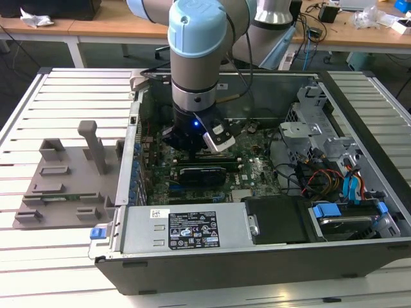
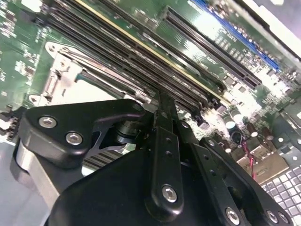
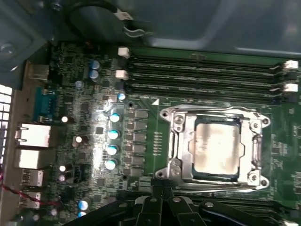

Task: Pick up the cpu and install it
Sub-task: 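Install the second cpu locking lever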

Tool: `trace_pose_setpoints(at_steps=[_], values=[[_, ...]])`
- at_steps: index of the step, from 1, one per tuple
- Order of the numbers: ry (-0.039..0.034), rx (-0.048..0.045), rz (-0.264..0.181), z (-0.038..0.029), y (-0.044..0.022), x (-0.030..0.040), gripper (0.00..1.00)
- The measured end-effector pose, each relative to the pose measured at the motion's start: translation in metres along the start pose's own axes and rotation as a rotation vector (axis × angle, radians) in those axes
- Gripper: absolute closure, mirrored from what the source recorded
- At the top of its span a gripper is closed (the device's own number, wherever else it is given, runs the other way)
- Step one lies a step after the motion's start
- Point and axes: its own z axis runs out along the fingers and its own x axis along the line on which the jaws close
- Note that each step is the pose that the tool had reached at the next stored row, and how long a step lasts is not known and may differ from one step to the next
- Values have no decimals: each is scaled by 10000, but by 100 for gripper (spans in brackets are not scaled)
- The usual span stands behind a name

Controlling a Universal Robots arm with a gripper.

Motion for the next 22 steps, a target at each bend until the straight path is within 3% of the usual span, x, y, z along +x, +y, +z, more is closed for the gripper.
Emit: trace_pose_setpoints(at_steps=[8, 13, 22], values=[[5, -62, -96, 47, 77, 8, 89], [7, -58, -141, 24, 85, 5, 89], [75, -17, -137, -5, 181, -172, 89]])
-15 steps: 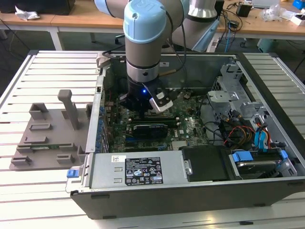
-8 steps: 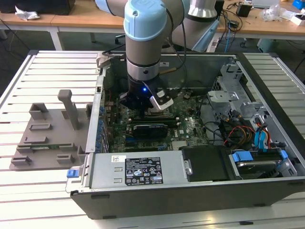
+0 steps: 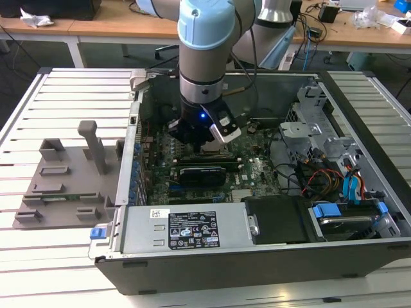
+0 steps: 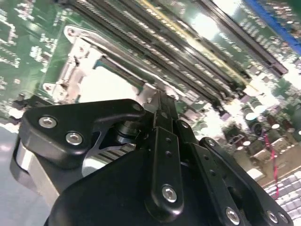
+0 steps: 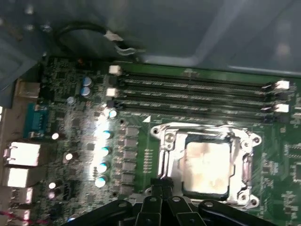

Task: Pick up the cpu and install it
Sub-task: 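Install the second cpu locking lever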

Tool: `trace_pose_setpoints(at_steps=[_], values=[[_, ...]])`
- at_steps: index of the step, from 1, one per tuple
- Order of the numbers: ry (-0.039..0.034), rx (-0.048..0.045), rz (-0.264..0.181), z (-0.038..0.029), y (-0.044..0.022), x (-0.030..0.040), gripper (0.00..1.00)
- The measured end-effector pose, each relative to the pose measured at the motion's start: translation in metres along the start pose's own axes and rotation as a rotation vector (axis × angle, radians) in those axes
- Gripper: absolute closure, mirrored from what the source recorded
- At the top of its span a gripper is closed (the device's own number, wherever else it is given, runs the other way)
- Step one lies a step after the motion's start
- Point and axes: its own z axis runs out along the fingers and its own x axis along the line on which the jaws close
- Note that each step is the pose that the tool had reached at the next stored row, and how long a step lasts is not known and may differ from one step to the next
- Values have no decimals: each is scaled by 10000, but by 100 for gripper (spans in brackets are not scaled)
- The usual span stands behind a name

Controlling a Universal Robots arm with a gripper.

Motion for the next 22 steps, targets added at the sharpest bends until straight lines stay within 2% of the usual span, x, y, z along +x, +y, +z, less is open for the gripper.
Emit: trace_pose_setpoints(at_steps=[5, 8, 9, 11, 13, 18, 21, 22], values=[[107, 85, 10, 7, 68, -146, 89], [213, 219, 19, 11, 100, -248, 89], [277, 345, 25, 12, 116, -304, 89], [345, 562, 33, 15, 146, -377, 89], [376, 664, 39, 16, 195, -413, 89], [376, 678, 37, -119, 236, -418, 89], [377, 688, 37, -333, 264, -420, 89], [377, 690, 37, -368, 268, -420, 89]])
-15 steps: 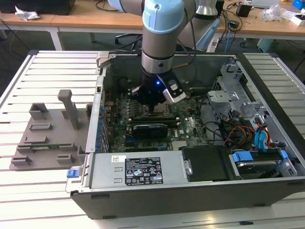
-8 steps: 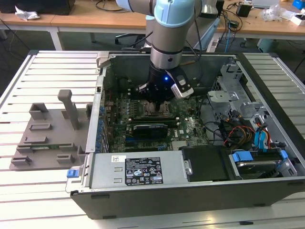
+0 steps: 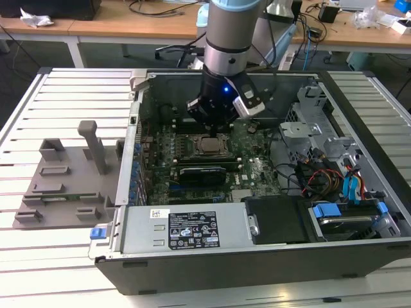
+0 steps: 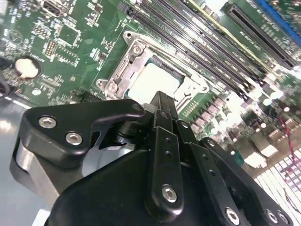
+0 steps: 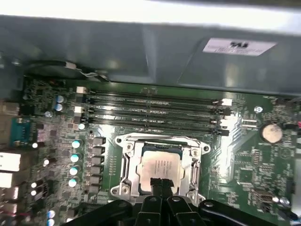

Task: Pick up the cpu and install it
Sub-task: 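Install the second cpu locking lever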

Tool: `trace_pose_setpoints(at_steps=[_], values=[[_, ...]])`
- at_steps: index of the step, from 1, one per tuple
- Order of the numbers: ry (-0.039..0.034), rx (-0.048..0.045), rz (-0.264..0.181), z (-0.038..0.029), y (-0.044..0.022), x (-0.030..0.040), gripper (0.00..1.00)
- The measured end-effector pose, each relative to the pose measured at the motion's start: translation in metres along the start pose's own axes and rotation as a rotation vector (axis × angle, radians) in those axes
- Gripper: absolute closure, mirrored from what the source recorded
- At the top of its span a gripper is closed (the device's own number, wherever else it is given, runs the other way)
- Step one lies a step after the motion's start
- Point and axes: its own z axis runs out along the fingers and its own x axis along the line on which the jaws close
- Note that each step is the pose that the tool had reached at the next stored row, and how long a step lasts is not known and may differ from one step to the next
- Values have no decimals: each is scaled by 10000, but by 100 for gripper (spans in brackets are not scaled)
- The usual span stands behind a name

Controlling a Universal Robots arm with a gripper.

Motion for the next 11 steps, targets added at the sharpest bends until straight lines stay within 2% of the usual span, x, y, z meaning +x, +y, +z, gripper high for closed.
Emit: trace_pose_setpoints(at_steps=[2, 3, 5, 6, 11], values=[[2, 8, 1, -90, 2, 4, 89], [2, 18, 1, -164, 4, 6, 89], [3, 24, 2, -220, 6, 8, 89], [3, 28, 1, -282, 7, 10, 89], [3, 40, 2, -504, 13, 18, 89]])
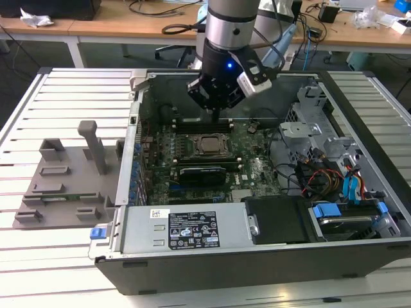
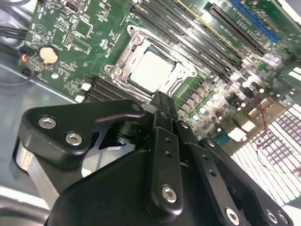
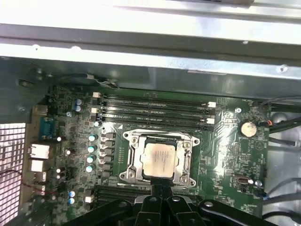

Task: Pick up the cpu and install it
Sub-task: 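Install the second cpu locking lever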

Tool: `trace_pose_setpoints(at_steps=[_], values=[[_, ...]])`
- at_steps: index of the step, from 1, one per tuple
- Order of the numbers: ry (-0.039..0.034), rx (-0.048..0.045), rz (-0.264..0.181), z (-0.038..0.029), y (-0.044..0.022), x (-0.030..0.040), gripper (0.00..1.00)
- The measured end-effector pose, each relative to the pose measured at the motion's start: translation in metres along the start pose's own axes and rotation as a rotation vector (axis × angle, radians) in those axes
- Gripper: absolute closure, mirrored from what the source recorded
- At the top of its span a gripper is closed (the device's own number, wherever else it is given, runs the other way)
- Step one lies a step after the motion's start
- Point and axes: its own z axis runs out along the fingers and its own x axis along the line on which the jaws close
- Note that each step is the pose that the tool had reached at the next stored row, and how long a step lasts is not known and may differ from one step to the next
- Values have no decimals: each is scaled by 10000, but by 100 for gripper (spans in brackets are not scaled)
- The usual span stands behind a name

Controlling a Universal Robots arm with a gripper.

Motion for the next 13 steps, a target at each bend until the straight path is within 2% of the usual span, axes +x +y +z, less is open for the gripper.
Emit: trace_pose_setpoints(at_steps=[4, 5, 7, 13], values=[[2, 11, 1, -243, 5, 9, 89], [1, 11, 0, -268, 6, 10, 89], [1, 10, 0, -294, 6, 11, 89], [1, 10, 1, -297, 6, 11, 89]])
